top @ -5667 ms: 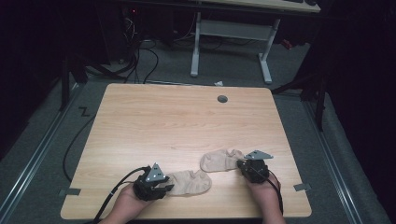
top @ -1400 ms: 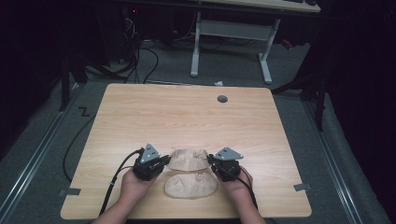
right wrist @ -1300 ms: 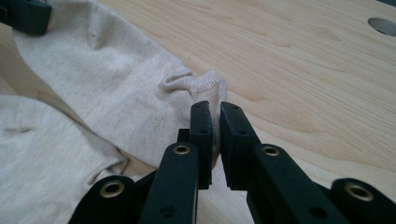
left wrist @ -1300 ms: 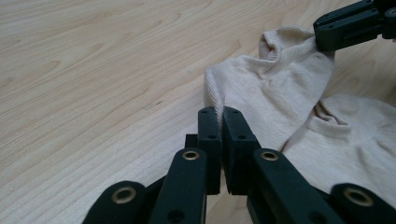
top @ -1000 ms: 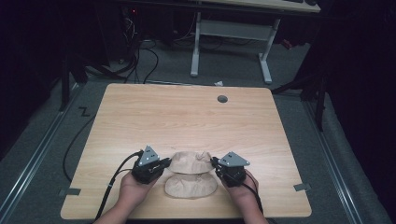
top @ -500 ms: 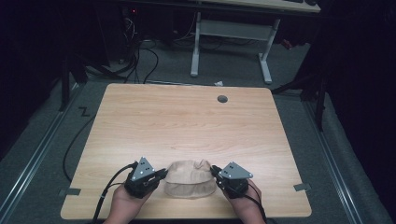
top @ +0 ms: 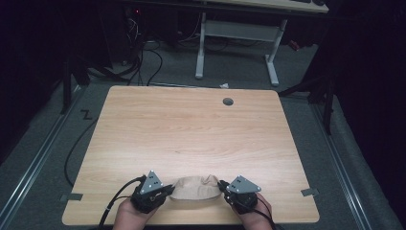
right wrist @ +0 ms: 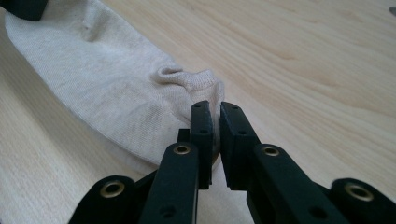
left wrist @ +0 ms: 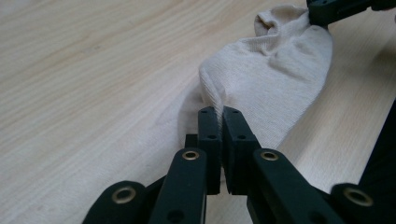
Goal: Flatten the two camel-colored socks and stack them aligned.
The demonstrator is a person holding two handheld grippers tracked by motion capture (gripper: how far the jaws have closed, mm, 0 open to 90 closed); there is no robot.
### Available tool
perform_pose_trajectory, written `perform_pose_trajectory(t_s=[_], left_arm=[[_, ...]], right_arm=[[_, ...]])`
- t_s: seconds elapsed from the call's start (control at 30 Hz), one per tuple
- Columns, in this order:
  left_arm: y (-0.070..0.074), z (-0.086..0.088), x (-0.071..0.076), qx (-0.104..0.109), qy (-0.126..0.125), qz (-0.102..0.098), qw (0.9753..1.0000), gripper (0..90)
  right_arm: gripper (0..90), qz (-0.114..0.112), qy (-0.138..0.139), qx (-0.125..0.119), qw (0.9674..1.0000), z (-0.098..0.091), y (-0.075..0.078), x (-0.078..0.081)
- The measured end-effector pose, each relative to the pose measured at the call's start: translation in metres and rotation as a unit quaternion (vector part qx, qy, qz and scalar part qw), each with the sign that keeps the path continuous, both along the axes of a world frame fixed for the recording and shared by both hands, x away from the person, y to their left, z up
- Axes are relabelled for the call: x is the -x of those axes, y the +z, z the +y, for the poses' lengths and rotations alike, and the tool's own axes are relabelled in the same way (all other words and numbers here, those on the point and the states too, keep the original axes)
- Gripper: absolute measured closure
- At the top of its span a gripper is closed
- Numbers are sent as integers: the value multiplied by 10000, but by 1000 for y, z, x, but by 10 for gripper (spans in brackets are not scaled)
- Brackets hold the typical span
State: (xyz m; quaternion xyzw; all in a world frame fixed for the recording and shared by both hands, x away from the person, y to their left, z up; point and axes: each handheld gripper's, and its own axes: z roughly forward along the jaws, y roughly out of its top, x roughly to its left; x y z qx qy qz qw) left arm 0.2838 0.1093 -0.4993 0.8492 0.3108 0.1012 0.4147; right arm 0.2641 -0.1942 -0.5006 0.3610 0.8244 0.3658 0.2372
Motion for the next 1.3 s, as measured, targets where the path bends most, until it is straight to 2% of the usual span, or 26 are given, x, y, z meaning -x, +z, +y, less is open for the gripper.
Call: perform_pose_trajectory(t_s=[0.17,0.27,0.37,0.5,0.67,0.9,1.03,1.1,1.2,1.3], left_arm=[[-4,-1,1,-102,-4,-47,9999,864],[-12,-3,-2,-313,-5,58,9995,853],[-15,-4,-2,-391,-7,82,9992,838],[-16,-5,-2,-459,-12,17,9989,758],[-16,-6,-2,-468,-4,-57,9989,679],[-12,-3,-4,-335,89,-124,9993,578],[-8,3,-8,-226,224,-236,9992,534],[-5,10,-12,-142,338,-292,9989,521],[-4,21,-21,42,470,-230,9986,512],[-4,34,-31,16,684,-313,9972,510]], right_arm=[[840,-7,1,29,10000,0,-2,-1],[839,148,27,79,9999,1,-7,-4],[838,322,53,144,9994,1,-12,-7],[818,438,1,147,9989,0,-15,-9],[758,433,-24,113,9990,-1,-15,-10],[634,243,-169,11,9996,-4,-13,-9],[601,99,-310,-126,9994,-9,-11,-10],[586,62,-419,-181,9989,-14,-10,-12],[571,18,-515,-212,9984,-20,-11,-16],[564,40,-674,-239,9974,-27,-13,-22]])
